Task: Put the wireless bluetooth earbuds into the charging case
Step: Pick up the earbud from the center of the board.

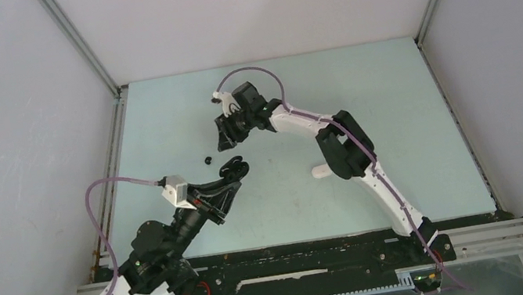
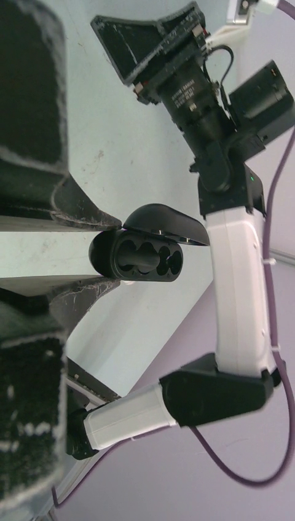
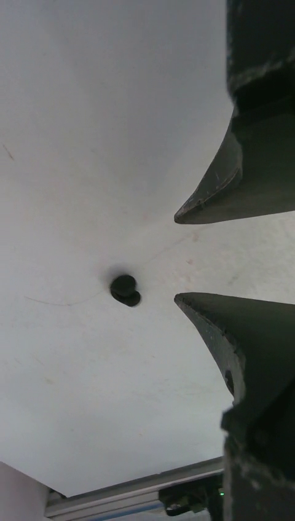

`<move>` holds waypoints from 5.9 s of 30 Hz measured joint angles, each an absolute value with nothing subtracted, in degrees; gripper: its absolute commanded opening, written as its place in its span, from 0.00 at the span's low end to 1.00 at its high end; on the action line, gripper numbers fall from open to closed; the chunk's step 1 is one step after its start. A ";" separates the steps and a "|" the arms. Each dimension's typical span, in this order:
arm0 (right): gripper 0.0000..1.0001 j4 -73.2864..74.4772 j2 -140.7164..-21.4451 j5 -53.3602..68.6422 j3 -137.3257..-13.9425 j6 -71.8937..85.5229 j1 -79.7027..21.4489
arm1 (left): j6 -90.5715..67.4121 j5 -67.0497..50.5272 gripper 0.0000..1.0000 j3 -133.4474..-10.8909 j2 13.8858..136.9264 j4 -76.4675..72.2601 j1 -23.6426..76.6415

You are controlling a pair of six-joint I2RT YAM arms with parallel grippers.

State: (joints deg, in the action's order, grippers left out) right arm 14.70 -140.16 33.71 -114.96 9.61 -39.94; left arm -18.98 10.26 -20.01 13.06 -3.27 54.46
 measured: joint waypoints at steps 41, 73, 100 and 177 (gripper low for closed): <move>0.32 19.94 -156.22 26.65 -137.29 16.58 -46.35 | -18.46 10.81 0.00 -21.56 13.43 0.62 54.46; 0.18 23.88 -124.33 34.57 -87.44 5.15 -44.69 | -19.51 7.20 0.00 -21.32 7.81 -0.12 54.46; 0.38 21.76 -149.10 26.96 -126.50 18.48 -45.06 | -19.57 7.18 0.00 -23.42 7.88 4.95 54.46; 0.28 19.62 -123.20 21.17 -97.71 -52.31 -52.99 | -10.87 48.97 0.00 -32.23 10.31 17.34 54.46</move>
